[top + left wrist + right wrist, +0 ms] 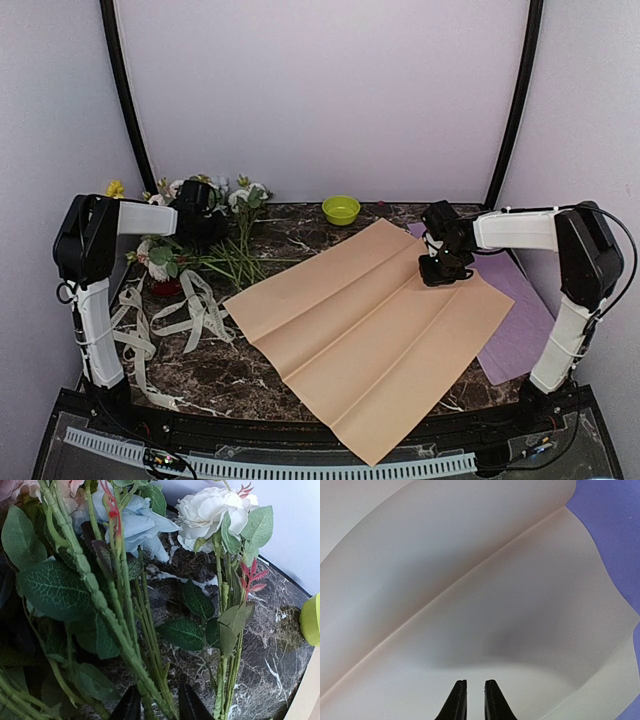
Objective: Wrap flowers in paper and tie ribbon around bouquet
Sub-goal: Pick up the fake flower from the corner of the board.
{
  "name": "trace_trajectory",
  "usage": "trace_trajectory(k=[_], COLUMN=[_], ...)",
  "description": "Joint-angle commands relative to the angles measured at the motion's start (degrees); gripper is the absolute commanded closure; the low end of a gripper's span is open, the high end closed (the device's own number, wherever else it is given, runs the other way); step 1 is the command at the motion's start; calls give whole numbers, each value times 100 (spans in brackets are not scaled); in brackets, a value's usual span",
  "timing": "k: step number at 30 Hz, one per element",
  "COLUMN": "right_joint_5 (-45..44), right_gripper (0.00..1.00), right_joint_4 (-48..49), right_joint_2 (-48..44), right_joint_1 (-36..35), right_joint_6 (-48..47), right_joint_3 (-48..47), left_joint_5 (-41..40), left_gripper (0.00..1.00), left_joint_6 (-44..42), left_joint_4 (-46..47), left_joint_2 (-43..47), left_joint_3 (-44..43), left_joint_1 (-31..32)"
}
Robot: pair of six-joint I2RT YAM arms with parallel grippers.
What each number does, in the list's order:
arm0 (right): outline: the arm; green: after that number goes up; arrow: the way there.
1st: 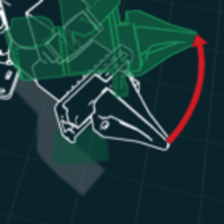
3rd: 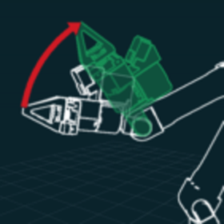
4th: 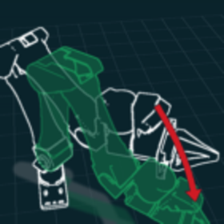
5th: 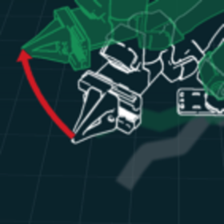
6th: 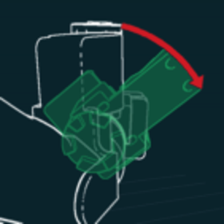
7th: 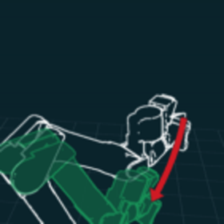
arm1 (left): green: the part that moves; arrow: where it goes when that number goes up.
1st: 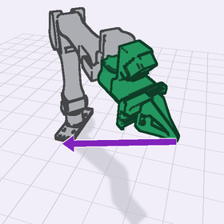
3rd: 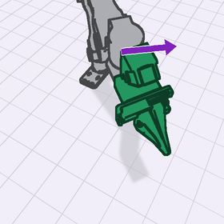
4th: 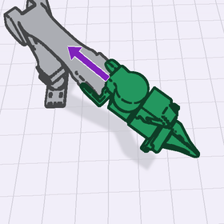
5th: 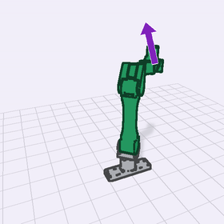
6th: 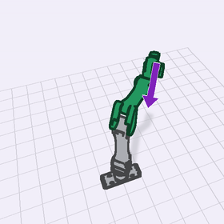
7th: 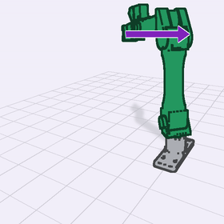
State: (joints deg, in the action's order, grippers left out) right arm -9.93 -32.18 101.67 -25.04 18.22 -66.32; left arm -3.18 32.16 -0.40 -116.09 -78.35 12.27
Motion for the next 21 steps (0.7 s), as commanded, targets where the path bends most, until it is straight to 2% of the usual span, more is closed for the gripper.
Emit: trace_trajectory(k=[1, 4, 14, 21], right_joint_5=[78, 75, 89, 104], right_gripper=[86, 86, 86, 86], right_joint_4=[12, 2, -59, -77], right_joint_2=[70, 81, 201, 205], right_joint_1=[-30, -36, -45, -54], right_joint_6=[-40, -46, -90, -112], right_joint_3=[-135, -148, -222, -249], left_joint_5=[-74, -147, -276, -219], left_gripper=[74, 74, 100, 100], left_joint_6=[-133, -253, -456, -397], left_joint_4=[-59, -67, -22, 92], left_joint_2=[-35, 92, 371, 816], left_joint_3=[-358, -359, -153, 222], left_joint_1=[-3, 21, 26, 22])
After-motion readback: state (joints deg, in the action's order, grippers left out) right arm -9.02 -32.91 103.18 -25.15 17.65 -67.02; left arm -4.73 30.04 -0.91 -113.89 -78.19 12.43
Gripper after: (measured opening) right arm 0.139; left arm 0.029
